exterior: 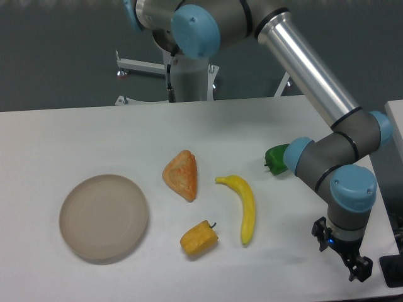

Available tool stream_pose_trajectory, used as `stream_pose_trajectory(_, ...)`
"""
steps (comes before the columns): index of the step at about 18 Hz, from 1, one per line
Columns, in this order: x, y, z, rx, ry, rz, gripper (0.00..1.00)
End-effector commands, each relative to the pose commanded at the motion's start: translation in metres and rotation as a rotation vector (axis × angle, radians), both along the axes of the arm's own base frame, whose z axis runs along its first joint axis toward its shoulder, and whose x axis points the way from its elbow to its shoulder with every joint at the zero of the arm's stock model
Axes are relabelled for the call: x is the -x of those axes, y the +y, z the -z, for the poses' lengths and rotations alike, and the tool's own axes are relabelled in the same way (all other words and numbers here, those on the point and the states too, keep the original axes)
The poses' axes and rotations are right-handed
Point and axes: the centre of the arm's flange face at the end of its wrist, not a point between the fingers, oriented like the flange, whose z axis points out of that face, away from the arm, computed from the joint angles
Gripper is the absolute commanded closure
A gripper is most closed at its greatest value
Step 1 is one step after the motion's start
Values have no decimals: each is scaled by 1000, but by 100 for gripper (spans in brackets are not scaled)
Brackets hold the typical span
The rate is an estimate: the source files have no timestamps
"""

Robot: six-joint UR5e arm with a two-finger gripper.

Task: Pick up the green pepper from the table
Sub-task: 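Raise the gripper up and away from the green bell pepper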

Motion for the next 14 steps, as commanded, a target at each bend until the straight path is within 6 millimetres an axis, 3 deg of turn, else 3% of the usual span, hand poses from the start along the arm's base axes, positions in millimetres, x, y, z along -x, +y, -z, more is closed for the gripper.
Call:
stream_pose_trajectory(6, -18, -41, -16, 37, -41, -25, 0)
stream_pose_trajectory(14, -38, -140, -42, 65, -139, -82, 0)
